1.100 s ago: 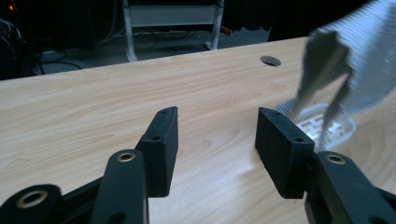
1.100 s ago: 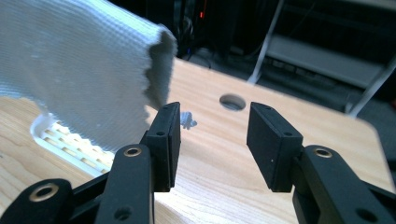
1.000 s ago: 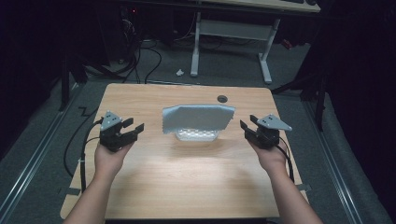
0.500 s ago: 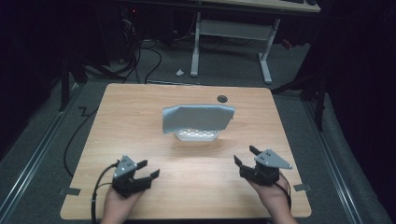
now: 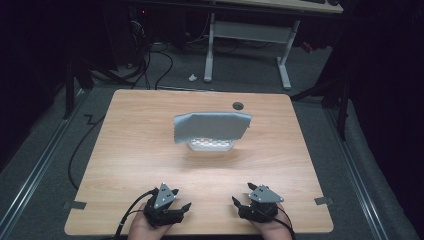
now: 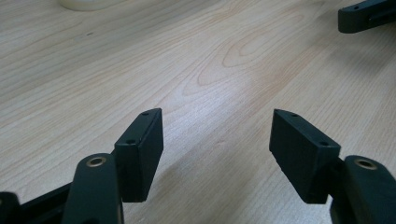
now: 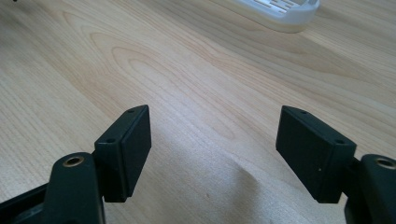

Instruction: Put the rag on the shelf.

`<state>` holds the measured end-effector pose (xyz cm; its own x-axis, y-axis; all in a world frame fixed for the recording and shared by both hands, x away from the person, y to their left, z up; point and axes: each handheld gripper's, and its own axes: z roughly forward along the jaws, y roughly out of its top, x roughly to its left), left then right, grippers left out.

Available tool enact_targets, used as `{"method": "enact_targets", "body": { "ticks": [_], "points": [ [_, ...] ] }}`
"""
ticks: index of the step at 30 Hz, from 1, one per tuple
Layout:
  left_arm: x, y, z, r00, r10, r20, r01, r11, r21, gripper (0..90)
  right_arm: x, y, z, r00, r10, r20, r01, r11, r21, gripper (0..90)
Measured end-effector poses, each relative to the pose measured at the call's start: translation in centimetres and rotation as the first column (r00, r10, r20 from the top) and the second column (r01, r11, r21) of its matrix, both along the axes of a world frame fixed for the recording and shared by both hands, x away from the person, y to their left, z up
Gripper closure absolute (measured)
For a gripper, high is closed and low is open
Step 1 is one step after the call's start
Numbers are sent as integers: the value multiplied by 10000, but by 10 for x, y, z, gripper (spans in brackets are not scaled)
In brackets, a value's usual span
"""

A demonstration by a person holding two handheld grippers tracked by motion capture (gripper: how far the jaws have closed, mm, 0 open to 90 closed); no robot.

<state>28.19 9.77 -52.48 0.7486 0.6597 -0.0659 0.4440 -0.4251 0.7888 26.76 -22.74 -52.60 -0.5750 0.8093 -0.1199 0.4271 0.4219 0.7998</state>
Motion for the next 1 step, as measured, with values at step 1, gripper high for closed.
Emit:
{"method": "enact_targets", "body": {
  "ticks": [1],
  "points": [
    [1, 1, 0, 10000, 56, -54, -56, 10000, -50, 353, -1, 0, 0, 10000, 53, 23, -53, 10000, 6, 271]
  ]
}}
